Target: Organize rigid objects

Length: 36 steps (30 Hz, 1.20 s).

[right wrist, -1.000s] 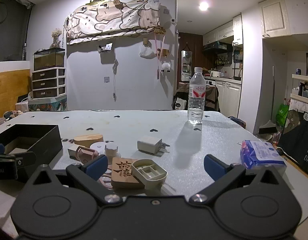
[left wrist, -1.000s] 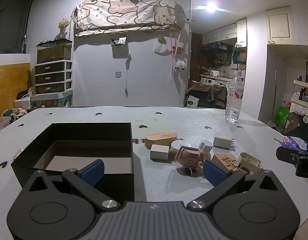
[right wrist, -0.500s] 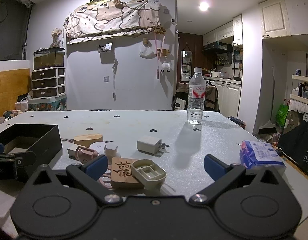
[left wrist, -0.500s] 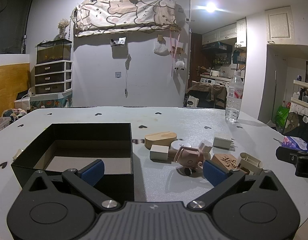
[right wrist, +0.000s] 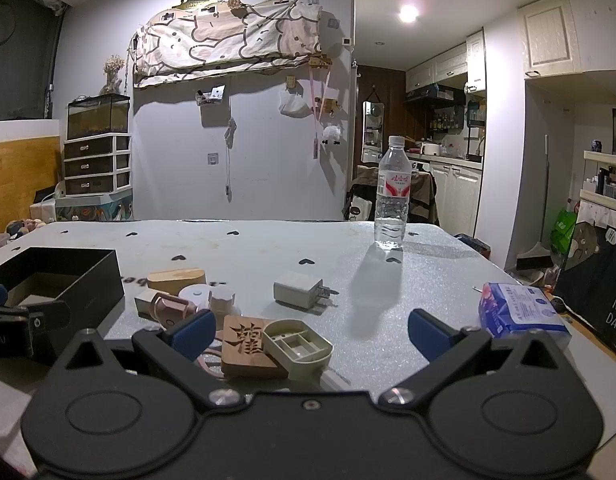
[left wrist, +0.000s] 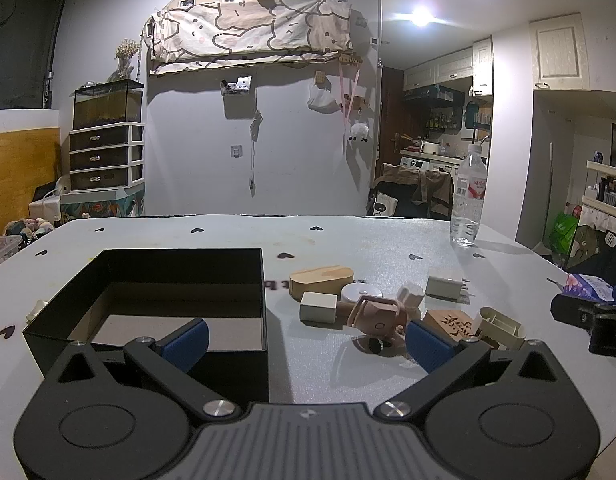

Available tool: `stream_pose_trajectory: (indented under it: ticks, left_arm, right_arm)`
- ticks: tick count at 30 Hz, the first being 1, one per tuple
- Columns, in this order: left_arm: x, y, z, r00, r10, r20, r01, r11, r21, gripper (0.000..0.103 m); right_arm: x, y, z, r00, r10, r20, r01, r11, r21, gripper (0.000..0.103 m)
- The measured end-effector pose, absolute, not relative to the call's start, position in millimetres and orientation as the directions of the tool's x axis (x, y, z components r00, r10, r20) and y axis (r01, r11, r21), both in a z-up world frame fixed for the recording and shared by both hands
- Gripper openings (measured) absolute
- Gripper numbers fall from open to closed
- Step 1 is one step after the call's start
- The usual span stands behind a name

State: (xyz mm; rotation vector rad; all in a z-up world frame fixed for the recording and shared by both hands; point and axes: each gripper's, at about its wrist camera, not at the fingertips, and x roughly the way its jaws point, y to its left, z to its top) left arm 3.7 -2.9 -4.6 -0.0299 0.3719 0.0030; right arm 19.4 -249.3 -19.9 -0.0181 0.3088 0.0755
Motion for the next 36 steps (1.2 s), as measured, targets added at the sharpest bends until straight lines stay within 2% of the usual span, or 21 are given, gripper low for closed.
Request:
stream_pose_trajectory:
  ticks: [14,25,30,36]
  left_arm:
    - [7,-3,-9,0.933,-0.005,-0.361,-0.005,1.0,-0.026,0.103]
    - [14,12,8,0.956,0.015,-0.293,-0.017,1.0,-0.003,0.103]
    - [14,45,23,0.96,0.073,-0.272,-0.09,0.995,-0.05,0.103]
    - [21,91,32,0.932,0.2,-0.302,-0.213,0.977,-0.012,0.103]
  right_arm:
    - [17,-248,-15,0.95,0.07,-0.304,-0.076,0.997,-0.007,0.103]
    - [31,-257,-21,0.953,0.056,-0.297,-0.056,0.998,0.01,0.103]
    - [37,-258,-23,0.949,0.043,-0.314,-0.039,0.999,0.019,0.103]
    - [50,-263,-37,0.933,0.045,-0.358,-0.032,0.999,0.042,0.103]
